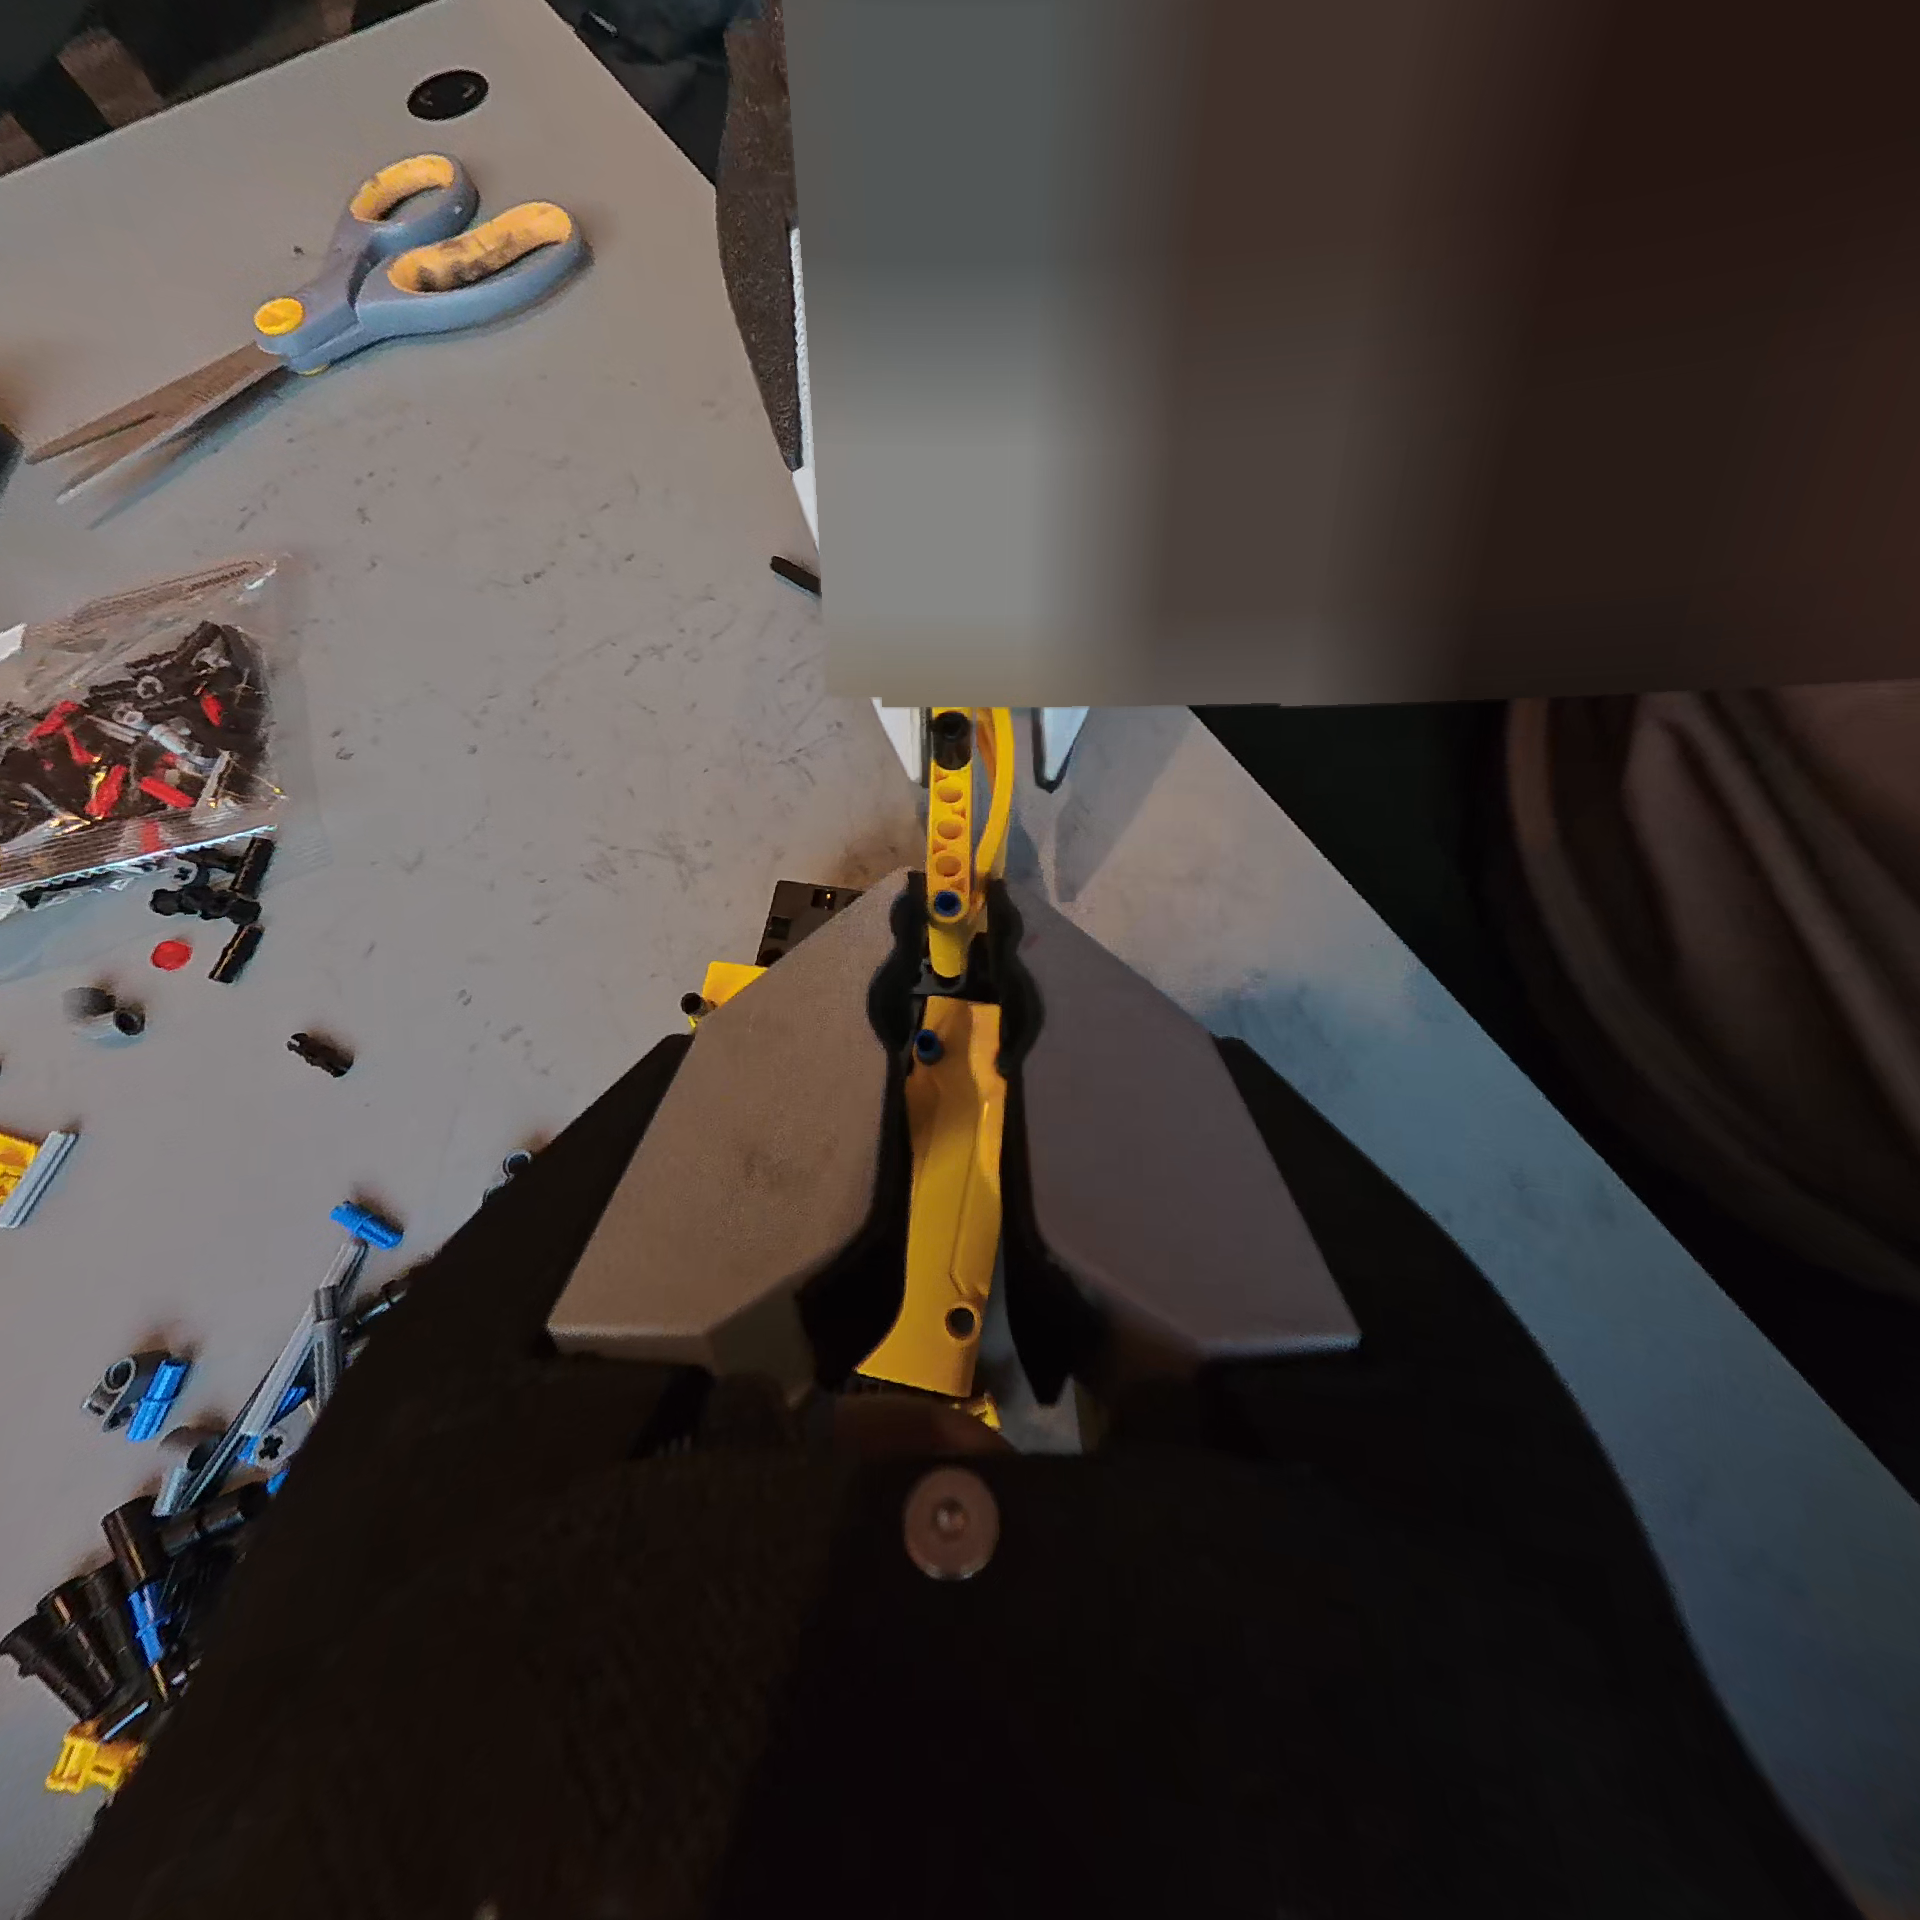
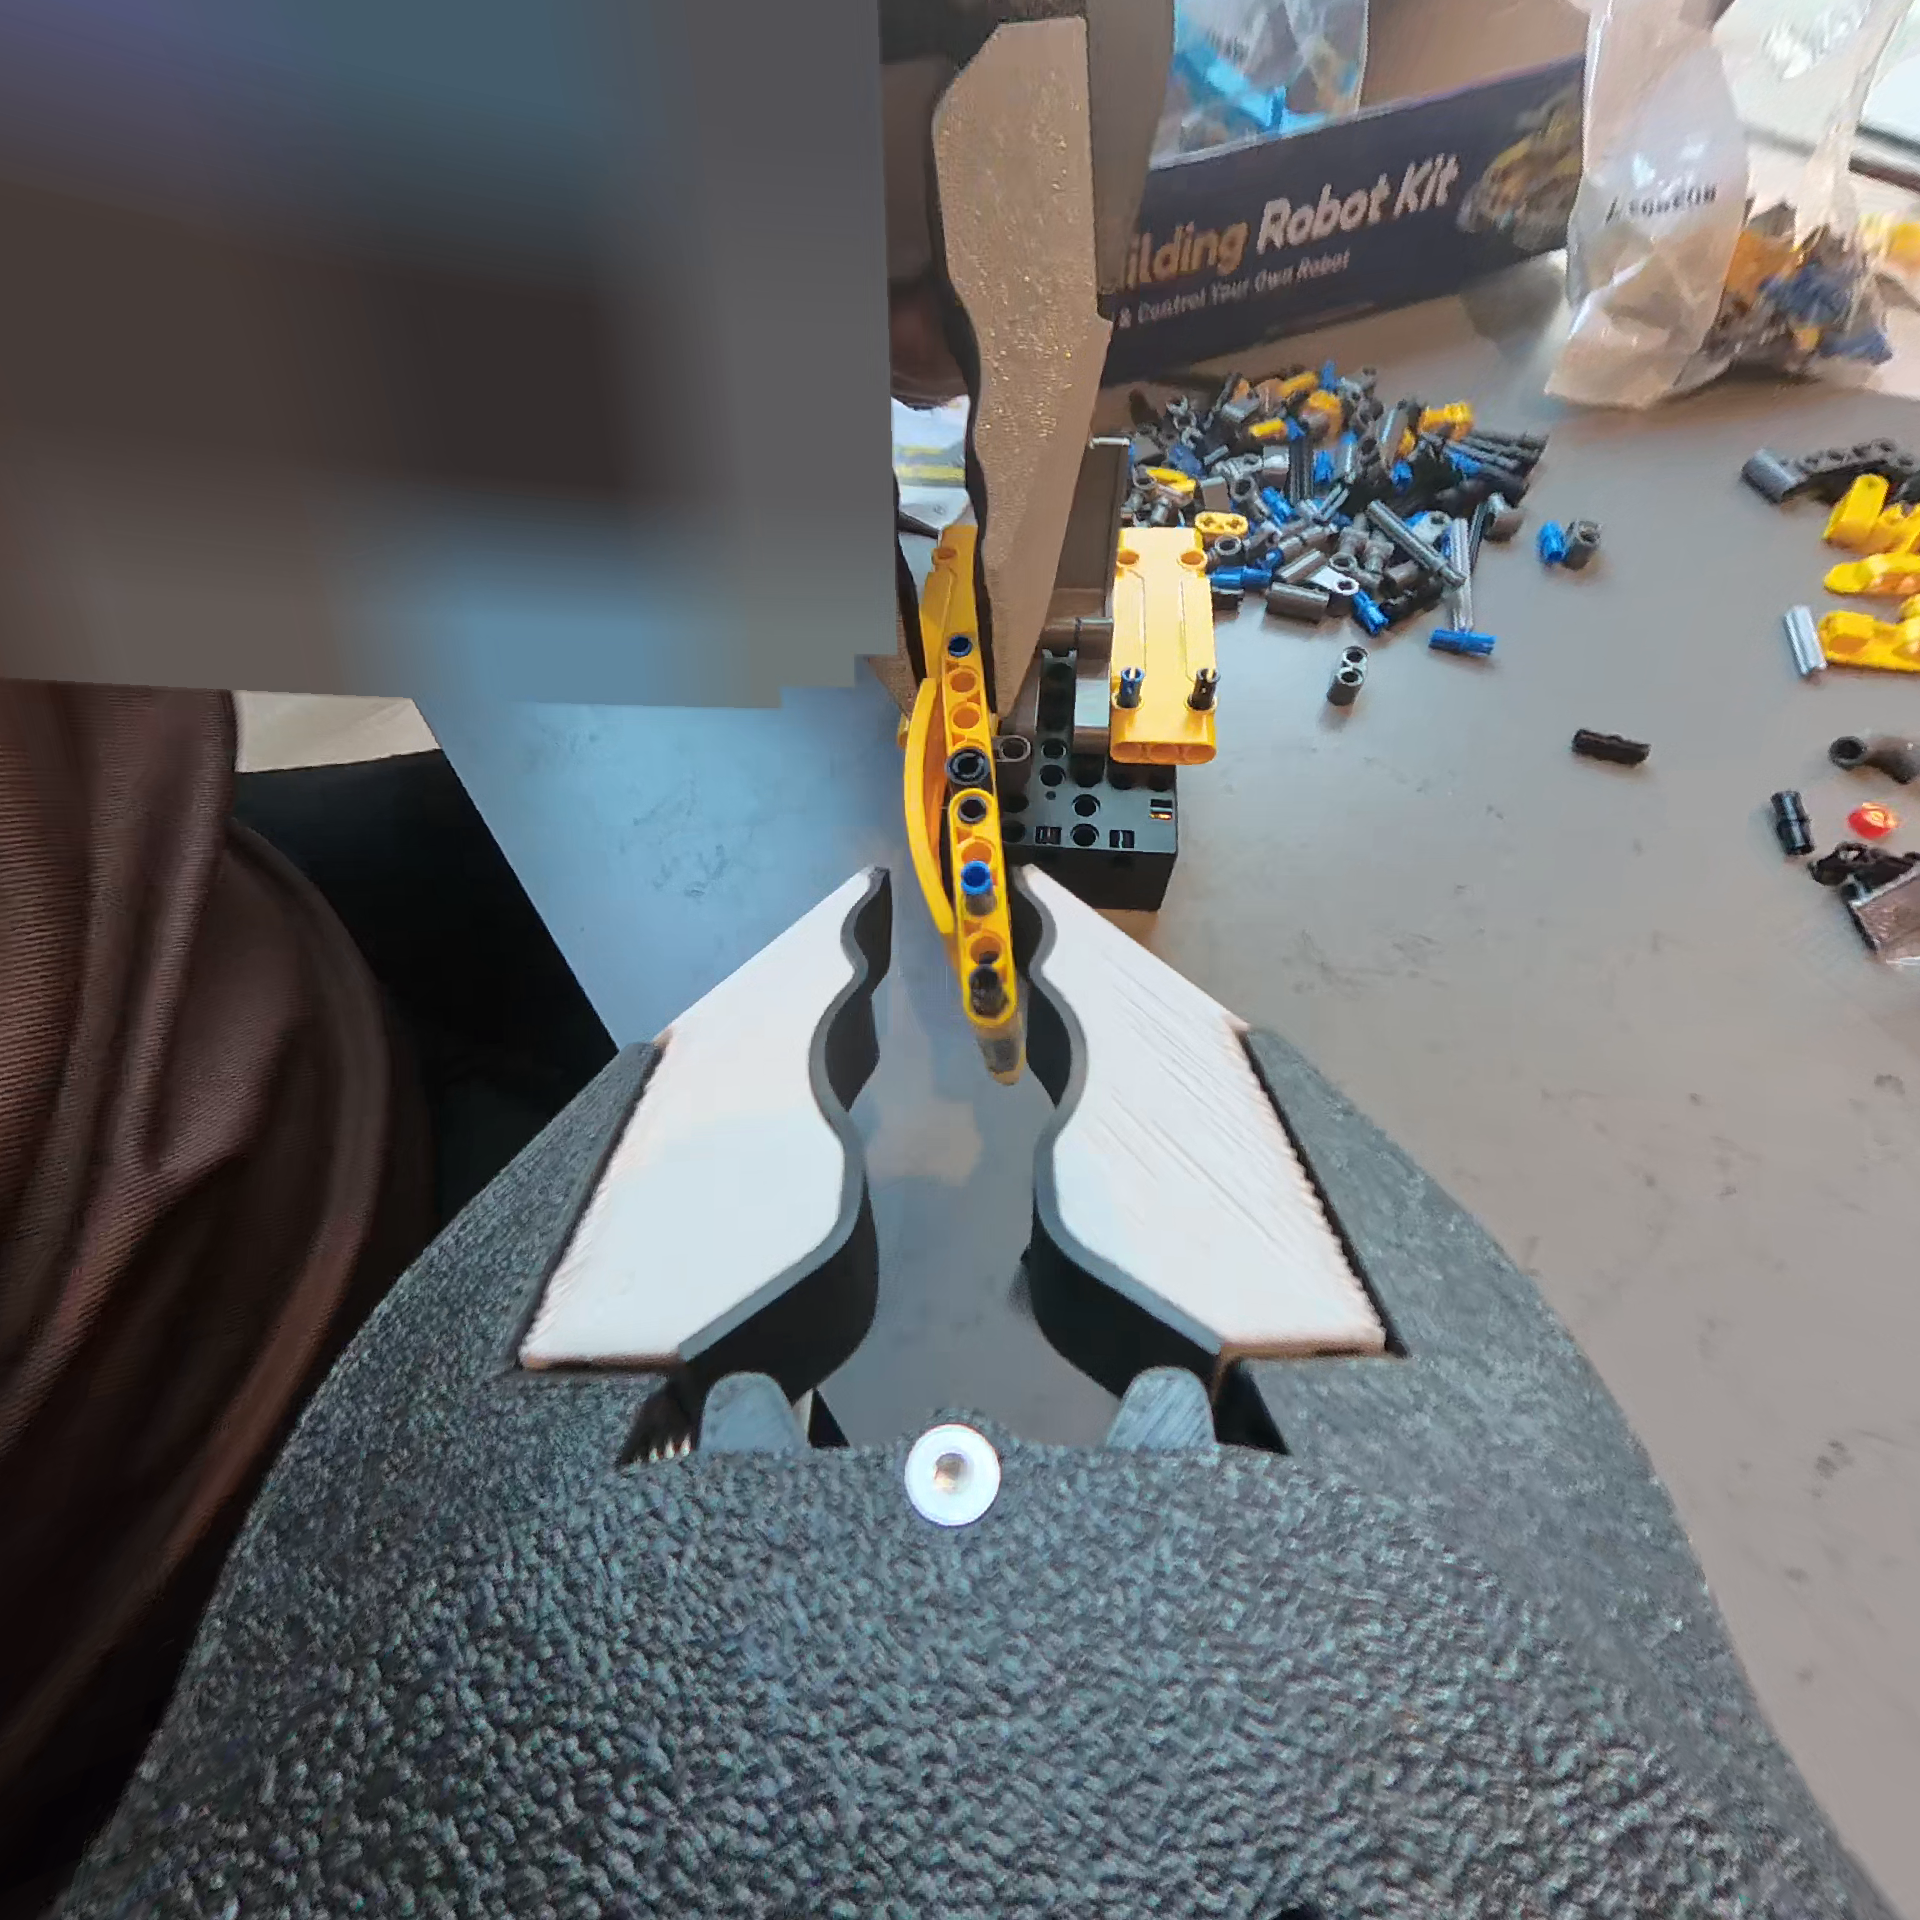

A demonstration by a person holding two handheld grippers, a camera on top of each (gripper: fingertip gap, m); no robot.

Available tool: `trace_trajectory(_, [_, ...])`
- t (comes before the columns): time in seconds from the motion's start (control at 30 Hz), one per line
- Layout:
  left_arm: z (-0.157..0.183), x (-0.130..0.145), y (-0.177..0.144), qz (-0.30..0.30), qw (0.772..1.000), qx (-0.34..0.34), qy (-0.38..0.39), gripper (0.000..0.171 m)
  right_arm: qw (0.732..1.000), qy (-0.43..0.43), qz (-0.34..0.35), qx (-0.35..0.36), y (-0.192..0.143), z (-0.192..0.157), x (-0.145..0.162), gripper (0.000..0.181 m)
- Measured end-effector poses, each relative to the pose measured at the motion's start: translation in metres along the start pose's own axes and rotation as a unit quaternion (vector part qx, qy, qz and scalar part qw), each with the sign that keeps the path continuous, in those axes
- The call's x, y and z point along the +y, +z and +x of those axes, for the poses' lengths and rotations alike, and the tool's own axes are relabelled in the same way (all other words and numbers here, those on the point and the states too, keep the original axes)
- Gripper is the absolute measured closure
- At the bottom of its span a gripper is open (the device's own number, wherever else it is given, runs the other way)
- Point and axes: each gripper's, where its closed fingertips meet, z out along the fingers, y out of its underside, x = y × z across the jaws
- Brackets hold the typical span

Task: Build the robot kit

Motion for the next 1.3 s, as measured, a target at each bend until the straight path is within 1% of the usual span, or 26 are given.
trace_trajectory(0.2, [-0.002, 0.002, -0.001, 0.009, 1.0, -0.003, 0.0, 0.164, 0.999, -0.022, -0.022, 0.019, 0.004, 0.003, -0.008, 0.16])
trace_trajectory(0.4, [-0.006, 0.003, -0.002, 0.016, 1.0, -0.007, -0.009, 0.164, 0.998, -0.011, -0.058, 0.024, 0.007, 0.007, -0.009, 0.165])
trace_trajectory(0.5, [-0.013, 0.002, -0.006, 0.011, 0.999, -0.035, -0.01, 0.162, 0.997, 0.03, -0.062, 0.018, 0.008, 0.009, -0.01, 0.166])
trace_trajectory(0.6, [-0.013, -0.006, -0.022, 0.014, 0.998, -0.06, -0.007, 0.16, 0.996, 0.063, -0.058, 0.017, 0.008, 0.01, -0.01, 0.166])
trace_trajectory(0.7, [-0.012, -0.009, -0.039, 0.006, 0.995, -0.099, -0.003, 0.159, 0.996, 0.08, -0.05, 0.013, 0.005, 0.012, -0.012, 0.166])
trace_trajectory(0.77, [-0.01, -0.005, -0.044, -0.009, 0.992, -0.125, -0.021, 0.161, 0.995, 0.084, -0.05, 0.01, 0.003, 0.014, -0.013, 0.166])
trace_trajectory(0.9, [-0.004, 0.012, -0.041, -0.034, 0.986, -0.152, -0.066, 0.163, 0.993, 0.11, -0.037, -0.007, 0.004, 0.014, -0.016, 0.166])
trace_trajectory(1.0, [0.005, 0.014, -0.033, -0.019, 0.984, -0.155, -0.083, 0.163, 0.992, 0.123, -0.036, -0.008, 0.005, 0.016, -0.013, 0.166])
trace_trajectory(1.07, [0.005, 0.014, -0.028, -0.011, 0.981, -0.175, -0.088, 0.164, 0.991, 0.127, -0.036, -0.011, 0.006, 0.015, -0.012, 0.166])
trace_trajectory(1.3, [0.001, 0.015, -0.018, 0.024, 0.972, -0.209, -0.102, 0.162, 0.993, 0.101, -0.057, -0.001, 0.008, 0.013, -0.012, 0.166])
